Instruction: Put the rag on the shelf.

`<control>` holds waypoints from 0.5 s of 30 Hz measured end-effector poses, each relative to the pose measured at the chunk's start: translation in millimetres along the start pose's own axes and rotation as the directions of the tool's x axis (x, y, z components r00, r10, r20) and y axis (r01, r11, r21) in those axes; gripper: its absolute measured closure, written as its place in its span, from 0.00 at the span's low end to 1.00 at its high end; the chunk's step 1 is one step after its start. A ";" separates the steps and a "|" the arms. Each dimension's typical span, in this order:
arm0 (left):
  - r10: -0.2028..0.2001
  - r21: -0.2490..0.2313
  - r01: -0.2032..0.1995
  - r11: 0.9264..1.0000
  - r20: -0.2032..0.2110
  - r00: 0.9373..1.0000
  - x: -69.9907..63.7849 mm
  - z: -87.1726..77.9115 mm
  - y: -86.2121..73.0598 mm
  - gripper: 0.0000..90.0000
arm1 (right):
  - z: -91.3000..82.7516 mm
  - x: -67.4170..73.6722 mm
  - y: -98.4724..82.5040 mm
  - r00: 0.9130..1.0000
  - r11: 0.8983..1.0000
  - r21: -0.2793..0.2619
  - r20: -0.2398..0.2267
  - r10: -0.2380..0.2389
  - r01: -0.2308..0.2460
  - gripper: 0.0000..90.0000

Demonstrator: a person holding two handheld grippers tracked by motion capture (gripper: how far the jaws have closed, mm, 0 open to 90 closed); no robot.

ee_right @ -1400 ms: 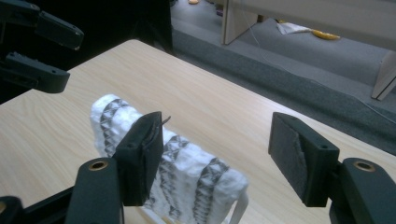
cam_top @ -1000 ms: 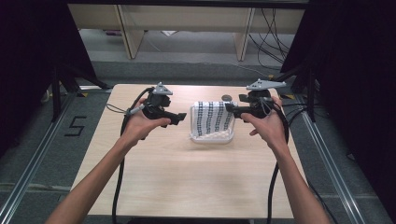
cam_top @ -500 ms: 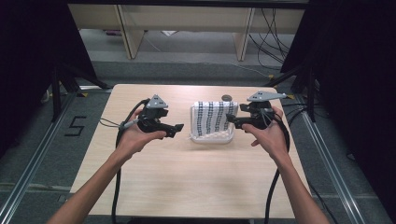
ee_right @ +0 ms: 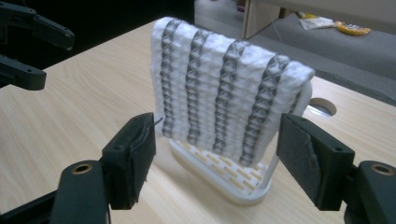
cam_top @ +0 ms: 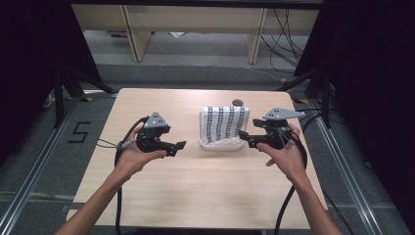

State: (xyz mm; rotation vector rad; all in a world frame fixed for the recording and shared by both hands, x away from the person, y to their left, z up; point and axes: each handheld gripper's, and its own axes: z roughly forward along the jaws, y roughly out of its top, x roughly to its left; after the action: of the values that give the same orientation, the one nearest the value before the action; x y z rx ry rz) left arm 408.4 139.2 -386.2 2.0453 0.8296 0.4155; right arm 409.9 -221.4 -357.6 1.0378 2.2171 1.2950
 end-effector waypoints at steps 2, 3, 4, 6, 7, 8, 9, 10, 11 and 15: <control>-0.004 0.002 0.004 1.000 0.002 1.000 -2.1 -0.9 -8.0 0.23 | 0.0 3.1 -6.6 1.000 1.000 -0.005 0.000 0.001 -0.001 0.33; -0.003 0.004 0.003 1.000 0.003 1.000 -2.8 -1.4 -10.4 0.23 | -0.1 3.8 -8.7 1.000 1.000 -0.003 -0.007 0.004 -0.004 0.33; -0.008 0.003 0.008 1.000 0.003 1.000 -4.0 -1.8 -12.7 0.23 | -1.0 4.5 -10.5 1.000 1.000 0.005 -0.006 0.004 -0.004 0.33; -0.005 0.004 0.005 1.000 0.005 1.000 -4.7 -2.7 -15.9 0.23 | -1.3 4.8 -12.7 1.000 1.000 0.008 -0.005 -0.002 0.002 0.33; -0.001 0.006 0.001 1.000 0.007 1.000 -5.1 -3.3 -17.5 0.23 | -1.9 6.0 -17.1 1.000 1.000 0.006 -0.006 0.000 0.001 0.33; -0.001 0.003 0.001 1.000 0.017 1.000 -5.5 -3.8 -20.0 0.23 | -1.9 6.0 -17.1 1.000 1.000 0.006 -0.006 0.000 0.001 0.33; -0.007 0.004 0.007 1.000 0.010 1.000 -7.5 -6.0 -24.9 0.23 | -2.5 6.9 -22.2 1.000 1.000 -0.004 -0.014 0.000 0.000 0.33; -0.007 0.004 0.007 1.000 0.010 1.000 -7.5 -6.0 -24.9 0.23 | -2.5 6.9 -22.2 1.000 1.000 -0.004 -0.014 0.000 0.000 0.33; -0.008 0.000 0.008 1.000 0.016 1.000 -8.0 -6.5 -27.6 0.23 | -3.9 6.7 -23.5 1.000 1.000 0.007 -0.015 0.000 0.000 0.32; -0.005 -0.002 0.005 1.000 0.019 1.000 -9.2 -9.9 -36.8 0.23 | -6.7 12.0 -33.5 1.000 1.000 0.000 -0.022 0.012 -0.012 0.31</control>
State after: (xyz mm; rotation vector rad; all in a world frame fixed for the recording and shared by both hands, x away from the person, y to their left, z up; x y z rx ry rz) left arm 381.4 153.7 -410.7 2.0418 0.8218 0.3938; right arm 384.0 -226.6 -382.5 1.0430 2.2302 1.3170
